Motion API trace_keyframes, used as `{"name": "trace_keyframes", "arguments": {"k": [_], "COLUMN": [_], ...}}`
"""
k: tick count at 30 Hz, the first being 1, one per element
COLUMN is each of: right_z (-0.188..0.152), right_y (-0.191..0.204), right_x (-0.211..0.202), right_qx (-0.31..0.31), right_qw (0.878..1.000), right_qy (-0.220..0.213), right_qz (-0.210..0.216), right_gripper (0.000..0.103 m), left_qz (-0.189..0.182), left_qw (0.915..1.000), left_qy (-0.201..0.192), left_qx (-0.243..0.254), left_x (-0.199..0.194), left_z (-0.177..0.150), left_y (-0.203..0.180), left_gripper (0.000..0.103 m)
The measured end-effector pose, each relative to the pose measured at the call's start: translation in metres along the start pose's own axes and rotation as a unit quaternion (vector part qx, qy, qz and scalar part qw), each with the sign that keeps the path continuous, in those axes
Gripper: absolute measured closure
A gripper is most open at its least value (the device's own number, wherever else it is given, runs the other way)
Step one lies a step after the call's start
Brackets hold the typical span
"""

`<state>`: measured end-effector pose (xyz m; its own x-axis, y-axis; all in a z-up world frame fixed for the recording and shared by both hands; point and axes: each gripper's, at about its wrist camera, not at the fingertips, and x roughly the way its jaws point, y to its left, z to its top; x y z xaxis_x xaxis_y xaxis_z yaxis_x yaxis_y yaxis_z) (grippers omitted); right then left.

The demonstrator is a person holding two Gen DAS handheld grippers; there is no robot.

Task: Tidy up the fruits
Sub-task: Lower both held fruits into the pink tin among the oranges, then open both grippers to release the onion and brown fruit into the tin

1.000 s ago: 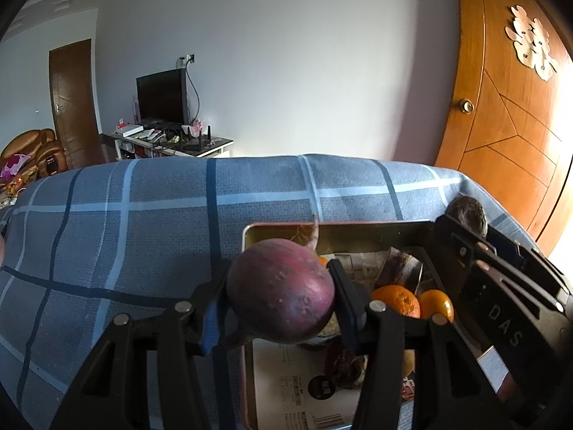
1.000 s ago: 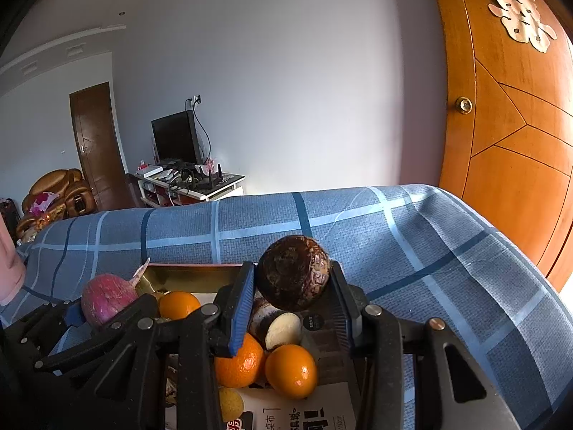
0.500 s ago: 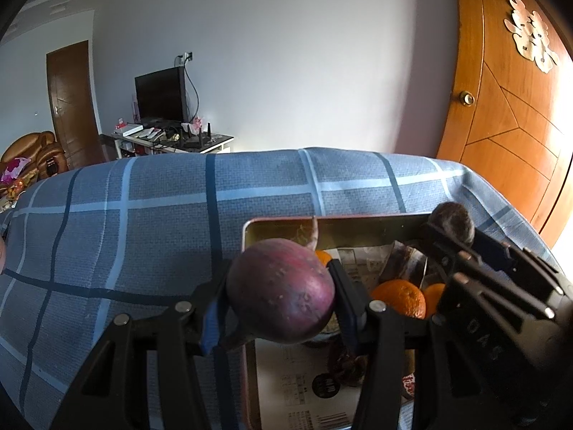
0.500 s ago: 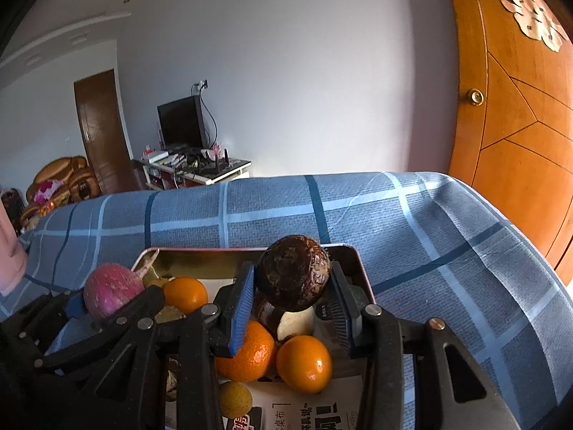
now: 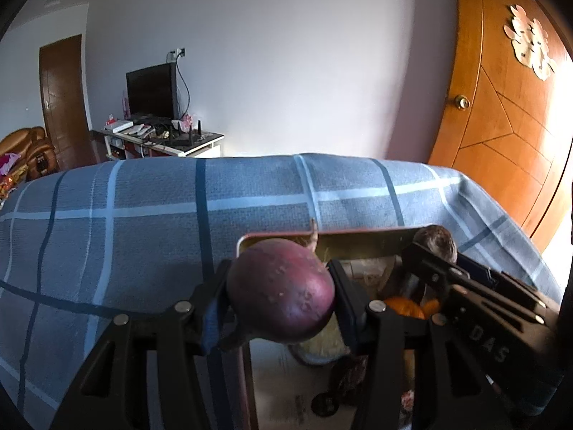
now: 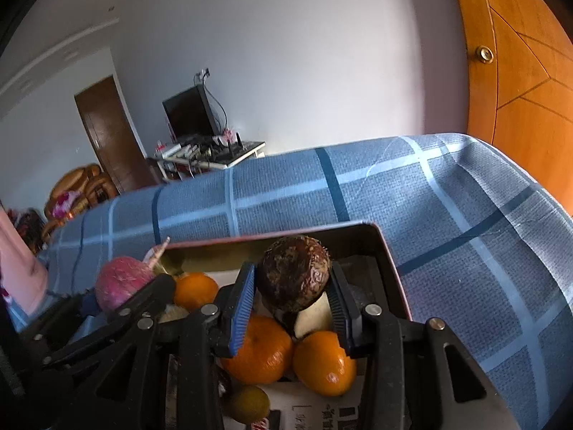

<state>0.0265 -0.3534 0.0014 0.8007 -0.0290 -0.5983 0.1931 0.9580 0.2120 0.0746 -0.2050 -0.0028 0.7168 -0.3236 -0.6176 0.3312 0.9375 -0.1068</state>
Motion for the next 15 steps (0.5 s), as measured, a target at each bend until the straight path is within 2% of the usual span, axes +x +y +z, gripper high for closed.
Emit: {"name": "trace_keyframes", "arguments": {"k": [6, 10, 15], "right_z": [0.005, 0.009, 0.011], "right_y": [-0.005, -0.004, 0.004], "right_x": [0.012, 0.019, 0.022], "right_qx": [0.029, 0.019, -0.026], "right_qw": [0.999, 0.999, 0.999], "right_qy": [0.022, 0.029, 0.034], "right_qz": [0.015, 0.008, -0.006], "right_gripper": [0.061, 0.061, 0.06], "left_qz": [0.014, 0.024, 0.03], "left_qw": [0.9996, 0.999, 0.9972], "left_qy": [0.019, 0.026, 0.026], "left_qx": [0.014, 0.029, 0.064], "left_x": [0.011, 0.013, 0.013], "left_z": [0.007, 0.008, 0.006], "left_y": [-0.002, -0.006, -0.011], "left_gripper": [0.049, 0.049, 0.049]}}
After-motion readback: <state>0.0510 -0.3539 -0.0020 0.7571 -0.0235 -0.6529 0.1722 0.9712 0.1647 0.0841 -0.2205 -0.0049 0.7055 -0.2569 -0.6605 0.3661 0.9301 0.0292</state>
